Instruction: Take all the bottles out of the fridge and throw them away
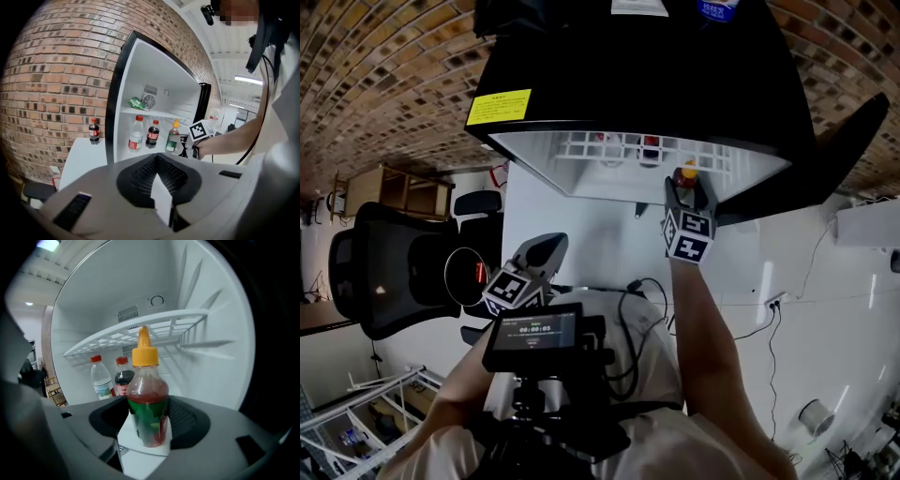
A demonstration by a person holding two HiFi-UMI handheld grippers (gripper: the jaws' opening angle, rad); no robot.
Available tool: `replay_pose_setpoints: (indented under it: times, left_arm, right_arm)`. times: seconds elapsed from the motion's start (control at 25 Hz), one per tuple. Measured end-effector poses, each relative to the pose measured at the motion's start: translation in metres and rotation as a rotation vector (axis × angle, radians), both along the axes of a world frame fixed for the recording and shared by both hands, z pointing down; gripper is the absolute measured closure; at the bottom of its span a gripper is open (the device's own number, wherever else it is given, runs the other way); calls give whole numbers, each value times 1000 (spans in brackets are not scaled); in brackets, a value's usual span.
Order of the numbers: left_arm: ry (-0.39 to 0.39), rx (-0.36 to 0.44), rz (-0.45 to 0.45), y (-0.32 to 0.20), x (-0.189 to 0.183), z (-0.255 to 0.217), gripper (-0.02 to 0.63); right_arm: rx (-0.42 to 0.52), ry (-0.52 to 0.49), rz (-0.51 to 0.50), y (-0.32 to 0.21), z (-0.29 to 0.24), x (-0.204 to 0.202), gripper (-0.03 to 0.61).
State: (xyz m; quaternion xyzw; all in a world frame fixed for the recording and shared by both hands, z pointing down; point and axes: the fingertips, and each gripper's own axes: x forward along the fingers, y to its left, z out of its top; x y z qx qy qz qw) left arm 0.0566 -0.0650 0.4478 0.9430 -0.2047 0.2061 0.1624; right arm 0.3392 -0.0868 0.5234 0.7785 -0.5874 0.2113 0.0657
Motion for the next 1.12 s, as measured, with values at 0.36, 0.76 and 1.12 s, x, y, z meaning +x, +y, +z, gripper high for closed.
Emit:
replay_pose_setpoints:
  times: [0.36, 0.76, 1.12]
  left_arm:
    - [4, -4, 27, 12, 16, 4, 610]
    - [-2, 2, 39, 34, 28, 11, 610]
    - [16, 17, 55, 32, 13, 7, 611]
  right_arm:
    - [24, -76, -78, 42, 1, -33, 316]
    - [107, -105, -208, 75, -26, -64, 316]
    - [163, -115, -322, 66, -52, -109, 314]
